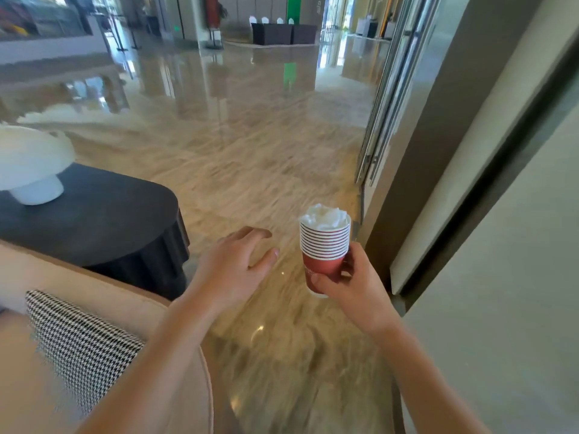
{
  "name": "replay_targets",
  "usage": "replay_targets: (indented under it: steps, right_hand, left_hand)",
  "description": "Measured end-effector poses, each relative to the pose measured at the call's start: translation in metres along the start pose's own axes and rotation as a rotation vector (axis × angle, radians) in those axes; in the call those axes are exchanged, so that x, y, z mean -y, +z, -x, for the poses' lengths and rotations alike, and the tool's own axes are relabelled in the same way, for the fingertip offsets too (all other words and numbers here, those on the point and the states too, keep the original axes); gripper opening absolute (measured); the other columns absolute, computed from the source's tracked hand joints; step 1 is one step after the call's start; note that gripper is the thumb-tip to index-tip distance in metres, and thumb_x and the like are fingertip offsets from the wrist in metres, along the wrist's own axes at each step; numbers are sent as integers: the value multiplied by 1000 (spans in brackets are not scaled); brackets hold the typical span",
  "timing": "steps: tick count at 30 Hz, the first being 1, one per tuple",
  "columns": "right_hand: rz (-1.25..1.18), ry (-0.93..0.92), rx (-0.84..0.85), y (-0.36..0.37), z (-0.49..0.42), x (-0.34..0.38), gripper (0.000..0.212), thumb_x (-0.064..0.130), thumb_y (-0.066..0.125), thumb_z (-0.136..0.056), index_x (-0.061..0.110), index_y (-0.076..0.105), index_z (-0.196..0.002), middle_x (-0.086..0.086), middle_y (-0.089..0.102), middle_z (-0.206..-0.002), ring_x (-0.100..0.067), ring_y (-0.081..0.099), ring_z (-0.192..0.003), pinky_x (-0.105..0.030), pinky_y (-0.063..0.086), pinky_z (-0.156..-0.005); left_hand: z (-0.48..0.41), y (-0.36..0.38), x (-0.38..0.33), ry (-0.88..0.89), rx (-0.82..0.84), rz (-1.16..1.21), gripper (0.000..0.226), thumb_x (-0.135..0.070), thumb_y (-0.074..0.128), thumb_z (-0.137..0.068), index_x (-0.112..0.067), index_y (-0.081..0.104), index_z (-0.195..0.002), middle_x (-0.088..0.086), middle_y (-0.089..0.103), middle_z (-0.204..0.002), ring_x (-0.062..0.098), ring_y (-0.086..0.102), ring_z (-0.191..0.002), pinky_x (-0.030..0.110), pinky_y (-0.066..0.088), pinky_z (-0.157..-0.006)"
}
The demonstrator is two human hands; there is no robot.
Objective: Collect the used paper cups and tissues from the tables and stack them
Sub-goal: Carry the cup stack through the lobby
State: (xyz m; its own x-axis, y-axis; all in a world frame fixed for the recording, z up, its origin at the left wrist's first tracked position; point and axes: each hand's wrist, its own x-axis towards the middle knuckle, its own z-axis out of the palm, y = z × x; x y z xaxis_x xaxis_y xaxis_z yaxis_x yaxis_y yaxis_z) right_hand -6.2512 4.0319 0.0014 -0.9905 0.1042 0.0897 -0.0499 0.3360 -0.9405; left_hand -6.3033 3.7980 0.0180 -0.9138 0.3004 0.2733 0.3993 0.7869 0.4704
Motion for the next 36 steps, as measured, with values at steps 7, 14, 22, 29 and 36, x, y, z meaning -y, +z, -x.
replay_targets:
  steps: [7,14,22,29,36]
  right_hand:
    - [-47,82,-36,-7,-123,-28,68,27,89,-78,31,51,-134,12,69,-121,-7,68,-111,-31,60,-93]
    - [-95,100,-40,-19,-281,-73,61,21,89,-78,34,51,-124,14,67,-119,-3,67,-107,-19,55,-83]
    - [-116,60,36,-17,-474,-70,56,22,88,-77,30,53,-120,15,68,-111,3,68,-100,-20,57,-82]
    - [-98,40,104,-2,-619,-83,55,22,86,-79,45,51,-114,20,67,-115,5,66,-106,-24,58,-89]
    - [-82,53,27,11,-764,-84,50,15,83,-81,44,53,-107,22,67,-108,7,66,-101,-13,55,-77]
  left_hand:
    - [-130,29,37,7,55,-37,48,-68,33,-95,-41,49,-131,-24,52,-132,9,57,-117,37,48,-96]
    - [-277,77,66,7,129,-99,48,-62,36,-97,-35,52,-133,-16,55,-134,11,58,-116,32,46,-92]
    - [-437,76,101,-55,83,-185,50,-65,33,-96,-36,50,-133,-14,56,-133,11,59,-115,35,46,-96]
    - [-561,92,159,-96,64,-191,50,-66,32,-96,-37,50,-133,-15,56,-132,9,59,-114,33,46,-96]
    - [-710,110,215,-30,76,-138,49,-64,34,-95,-36,53,-130,-16,58,-129,8,61,-108,30,47,-90]
